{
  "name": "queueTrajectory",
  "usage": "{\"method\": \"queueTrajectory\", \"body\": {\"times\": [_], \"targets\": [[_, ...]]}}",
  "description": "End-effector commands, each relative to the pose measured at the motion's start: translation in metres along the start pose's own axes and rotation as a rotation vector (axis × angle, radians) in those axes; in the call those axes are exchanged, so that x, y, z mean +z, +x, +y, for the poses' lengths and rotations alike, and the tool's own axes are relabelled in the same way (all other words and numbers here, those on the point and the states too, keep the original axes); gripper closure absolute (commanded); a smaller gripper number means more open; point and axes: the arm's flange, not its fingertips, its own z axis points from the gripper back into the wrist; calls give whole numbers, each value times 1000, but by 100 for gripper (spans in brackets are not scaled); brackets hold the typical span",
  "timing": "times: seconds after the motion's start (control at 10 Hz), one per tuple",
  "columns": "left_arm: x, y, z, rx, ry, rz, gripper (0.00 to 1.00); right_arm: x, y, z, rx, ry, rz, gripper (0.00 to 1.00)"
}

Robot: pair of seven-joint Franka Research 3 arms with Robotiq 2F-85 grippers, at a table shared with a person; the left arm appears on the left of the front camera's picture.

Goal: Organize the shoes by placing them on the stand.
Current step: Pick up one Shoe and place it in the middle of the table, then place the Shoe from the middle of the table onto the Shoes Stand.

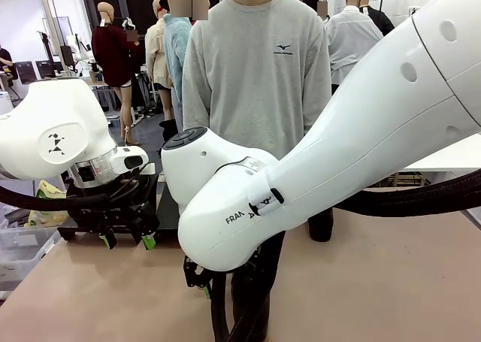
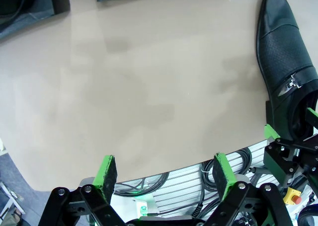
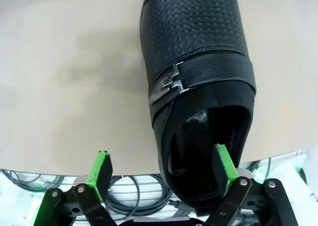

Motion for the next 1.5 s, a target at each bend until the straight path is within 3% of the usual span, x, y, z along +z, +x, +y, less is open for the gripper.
{"method": "queueTrajectory", "body": {"times": [0.0,0.1,1.1,1.4], "targets": [[0,-1,3,-6,3,1,0,16,-3,8,176,59,42,0],[0,-1,3,-6,3,1,0,0,0,0,0,0,0,0],[0,-1,3,-6,3,1,0,2,3,-1,20,10,12,0],[0,-1,3,-6,3,1,0,62,30,-69,-10,121,-79,0]]}}
